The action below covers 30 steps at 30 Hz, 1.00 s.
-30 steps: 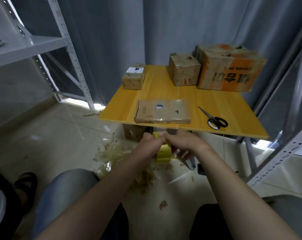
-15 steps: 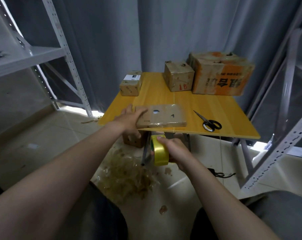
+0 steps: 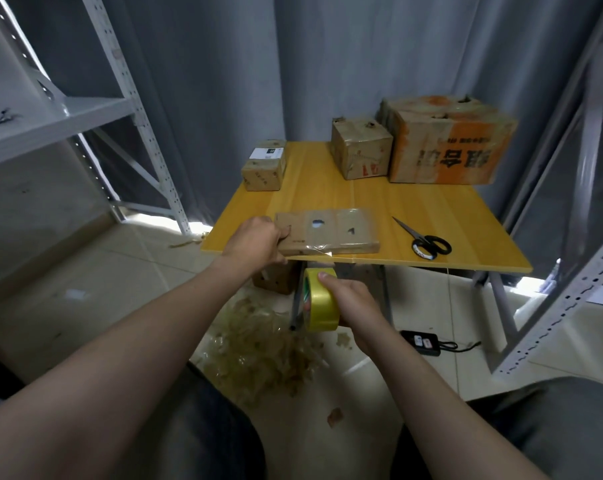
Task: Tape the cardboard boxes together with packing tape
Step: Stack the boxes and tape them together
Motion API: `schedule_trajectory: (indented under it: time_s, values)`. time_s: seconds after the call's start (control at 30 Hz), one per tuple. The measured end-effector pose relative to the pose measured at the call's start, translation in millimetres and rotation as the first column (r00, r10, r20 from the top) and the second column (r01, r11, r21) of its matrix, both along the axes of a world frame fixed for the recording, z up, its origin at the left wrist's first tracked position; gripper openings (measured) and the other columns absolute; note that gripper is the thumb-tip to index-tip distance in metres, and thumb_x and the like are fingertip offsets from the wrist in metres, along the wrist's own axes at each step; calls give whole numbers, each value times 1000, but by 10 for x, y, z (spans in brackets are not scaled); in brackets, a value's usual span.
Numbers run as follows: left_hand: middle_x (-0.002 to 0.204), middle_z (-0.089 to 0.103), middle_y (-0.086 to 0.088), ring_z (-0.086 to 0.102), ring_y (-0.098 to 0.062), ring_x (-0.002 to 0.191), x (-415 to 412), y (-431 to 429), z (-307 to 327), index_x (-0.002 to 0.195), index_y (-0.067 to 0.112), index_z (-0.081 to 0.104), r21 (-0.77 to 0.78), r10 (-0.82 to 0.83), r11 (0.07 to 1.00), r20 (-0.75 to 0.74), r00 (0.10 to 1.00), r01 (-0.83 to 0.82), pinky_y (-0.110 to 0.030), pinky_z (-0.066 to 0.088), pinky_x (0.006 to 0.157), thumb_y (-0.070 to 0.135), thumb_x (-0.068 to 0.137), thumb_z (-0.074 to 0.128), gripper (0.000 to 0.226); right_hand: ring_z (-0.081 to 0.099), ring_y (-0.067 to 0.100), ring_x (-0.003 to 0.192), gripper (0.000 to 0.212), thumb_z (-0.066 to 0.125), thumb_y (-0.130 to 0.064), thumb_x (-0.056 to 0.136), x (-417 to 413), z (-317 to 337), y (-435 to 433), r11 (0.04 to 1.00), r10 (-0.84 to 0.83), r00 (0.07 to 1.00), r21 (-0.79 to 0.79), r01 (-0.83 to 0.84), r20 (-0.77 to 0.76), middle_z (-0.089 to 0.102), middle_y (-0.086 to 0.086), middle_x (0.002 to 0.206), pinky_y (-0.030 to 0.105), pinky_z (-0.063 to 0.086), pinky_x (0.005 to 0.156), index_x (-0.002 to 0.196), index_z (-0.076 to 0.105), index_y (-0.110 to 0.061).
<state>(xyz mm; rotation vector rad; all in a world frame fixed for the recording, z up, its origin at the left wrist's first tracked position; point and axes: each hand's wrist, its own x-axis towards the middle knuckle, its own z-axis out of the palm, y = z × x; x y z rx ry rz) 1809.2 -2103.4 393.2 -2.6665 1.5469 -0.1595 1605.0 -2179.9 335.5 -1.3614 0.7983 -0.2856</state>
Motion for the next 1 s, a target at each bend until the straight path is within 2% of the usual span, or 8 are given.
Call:
schedule_trajectory:
  time_s: [0.1,0.23,0.3,0.37,0.47,0.57,0.8,1.0]
  values:
    - [106,62,-9,61,-29,103,-52,66,91,133,25,69,-40,-40,998,12,999,41,-38,52,86,44,87,77,50,69,-3,56,19,59,-44,103,-33,69,27,1000,1,1000,-14,0,20,72,-17,61,30,47,63,96,61,-25]
    - [85,51,-2,51,-24,91,-124,107,250,117,26,77,-157,-104,981,76,992,115,-40,49,81,43,87,75,35,77,19,67,27,59,-40,103,-43,212,59,998,-58,994,21,56,91,79,7,77,30,61,61,112,66,-15]
    - [108,55,-6,48,-26,109,-150,118,288,120,23,77,-217,-134,966,41,990,140,-42,47,96,43,89,75,37,78,29,75,30,58,-40,103,-47,264,68,997,-75,989,6,75,126,79,13,81,44,65,79,116,66,-13]
    - [124,58,-8,51,-28,121,-169,123,298,118,17,77,-238,-169,959,-41,985,155,-42,45,100,42,94,72,35,78,31,74,33,55,-42,104,-56,290,57,995,-83,985,-34,90,152,79,15,80,46,64,82,115,66,-12]
    - [93,60,4,58,-21,89,-202,132,270,95,21,62,-320,-195,935,-117,974,149,-36,42,69,47,97,66,27,77,31,71,34,53,-44,105,-76,343,14,989,-98,981,-93,114,166,78,14,78,36,63,70,114,65,-13]
    - [83,56,14,56,-12,77,-217,138,237,93,30,53,-467,-247,874,-193,950,133,-29,36,59,49,99,63,22,77,34,71,34,55,-45,104,-57,465,-53,982,-108,977,-136,134,184,78,15,77,44,64,75,112,67,-14]
    - [92,72,12,69,-2,84,-192,42,35,99,35,58,-658,-295,719,-582,758,-225,-34,57,72,51,97,64,18,77,25,69,23,59,-39,104,2,581,-94,968,-80,968,-215,133,239,78,10,77,31,60,61,110,69,-20]
    - [95,76,14,74,-5,88,-118,-68,-77,103,31,61,-686,-361,659,-648,670,-309,-35,60,75,53,95,65,24,77,19,69,34,56,-47,103,44,530,-109,954,-95,962,-254,161,256,78,8,73,40,61,77,102,74,-18]
